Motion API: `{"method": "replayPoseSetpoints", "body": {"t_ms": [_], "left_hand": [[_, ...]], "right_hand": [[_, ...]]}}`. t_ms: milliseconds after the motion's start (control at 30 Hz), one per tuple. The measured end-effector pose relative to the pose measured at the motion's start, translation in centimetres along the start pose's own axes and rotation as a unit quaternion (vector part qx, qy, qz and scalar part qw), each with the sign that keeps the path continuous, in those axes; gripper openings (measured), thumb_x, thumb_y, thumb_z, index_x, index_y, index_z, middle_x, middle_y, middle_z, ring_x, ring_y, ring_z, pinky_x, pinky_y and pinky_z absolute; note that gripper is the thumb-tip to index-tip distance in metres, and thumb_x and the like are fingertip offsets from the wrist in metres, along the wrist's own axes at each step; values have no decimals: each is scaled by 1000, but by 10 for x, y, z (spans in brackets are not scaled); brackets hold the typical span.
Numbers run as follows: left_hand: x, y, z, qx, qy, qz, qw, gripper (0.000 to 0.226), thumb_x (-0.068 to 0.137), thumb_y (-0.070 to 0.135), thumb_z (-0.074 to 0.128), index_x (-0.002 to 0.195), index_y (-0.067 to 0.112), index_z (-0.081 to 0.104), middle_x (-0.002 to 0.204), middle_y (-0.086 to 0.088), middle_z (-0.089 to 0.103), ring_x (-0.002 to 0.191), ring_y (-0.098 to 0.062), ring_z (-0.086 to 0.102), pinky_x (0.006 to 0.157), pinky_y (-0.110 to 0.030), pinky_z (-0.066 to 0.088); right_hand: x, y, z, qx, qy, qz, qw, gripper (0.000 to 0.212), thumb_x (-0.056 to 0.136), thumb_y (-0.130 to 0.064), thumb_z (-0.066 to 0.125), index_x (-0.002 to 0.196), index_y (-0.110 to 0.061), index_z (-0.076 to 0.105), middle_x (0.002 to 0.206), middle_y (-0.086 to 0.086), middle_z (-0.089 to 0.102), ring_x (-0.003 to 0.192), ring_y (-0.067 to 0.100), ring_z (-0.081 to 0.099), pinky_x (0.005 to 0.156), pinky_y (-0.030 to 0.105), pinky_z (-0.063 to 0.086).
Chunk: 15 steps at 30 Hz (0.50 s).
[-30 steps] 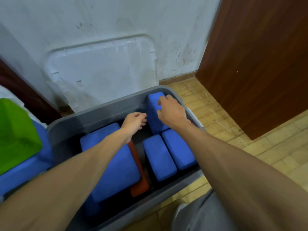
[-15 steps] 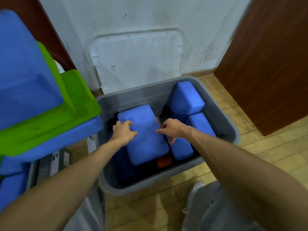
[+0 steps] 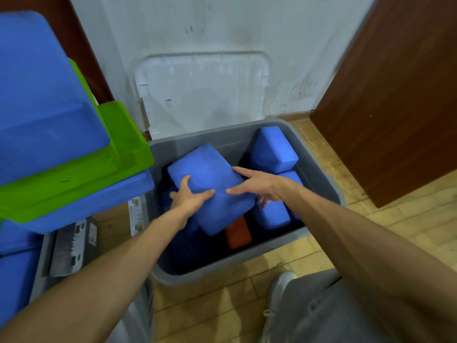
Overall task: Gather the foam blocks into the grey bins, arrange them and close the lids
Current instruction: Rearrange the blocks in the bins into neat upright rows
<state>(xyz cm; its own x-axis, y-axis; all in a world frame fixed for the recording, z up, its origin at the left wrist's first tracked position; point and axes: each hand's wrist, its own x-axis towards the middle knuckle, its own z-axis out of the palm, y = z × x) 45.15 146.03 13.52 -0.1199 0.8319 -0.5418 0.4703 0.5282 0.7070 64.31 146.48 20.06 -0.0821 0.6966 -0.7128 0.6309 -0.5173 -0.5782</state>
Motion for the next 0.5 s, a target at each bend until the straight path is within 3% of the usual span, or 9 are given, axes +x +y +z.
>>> {"method": "replayPoseSetpoints", "body": {"t_ms": [100,233,333,433,500], "left_hand": [[-2,20,-5,-74,4,27,997,84,75,51,74,145,33,30,144,-9,35,119,-29,49,92,-42,51],[-4,50,-4,-226,-62,28,972,64,87,45,63,139,15,39,133,-5,54,104,-24,61,76,-40,55],[-8,71,1,-208,-117,24,971,59,89,60,52,128,17,45,115,-17,64,85,-32,70,67,-35,57],[-13,89,8,-174,-131,34,975,51,90,64,44,119,23,41,98,-24,65,83,-34,70,64,-32,55],[-16,99,14,-141,-130,56,980,50,89,66,43,116,24,43,98,-20,65,83,-31,69,66,-32,55]], "right_hand": [[-4,-9,-13,19,81,-51,995,92,69,-43,81,144,-42,29,139,-12,44,118,24,49,88,49,47],[-7,-23,-38,95,235,-155,955,113,33,-71,85,125,-14,53,118,-1,63,106,16,63,90,41,55],[-15,-34,-56,164,285,-213,920,88,55,-49,89,126,-11,53,112,0,65,99,12,64,86,30,54],[-9,-34,-72,244,321,-222,888,72,69,-41,83,127,-11,52,113,1,65,98,14,65,88,35,55],[-6,-34,-78,259,301,-249,883,47,81,-35,73,122,-18,59,114,-4,67,103,13,65,93,38,53]]}}
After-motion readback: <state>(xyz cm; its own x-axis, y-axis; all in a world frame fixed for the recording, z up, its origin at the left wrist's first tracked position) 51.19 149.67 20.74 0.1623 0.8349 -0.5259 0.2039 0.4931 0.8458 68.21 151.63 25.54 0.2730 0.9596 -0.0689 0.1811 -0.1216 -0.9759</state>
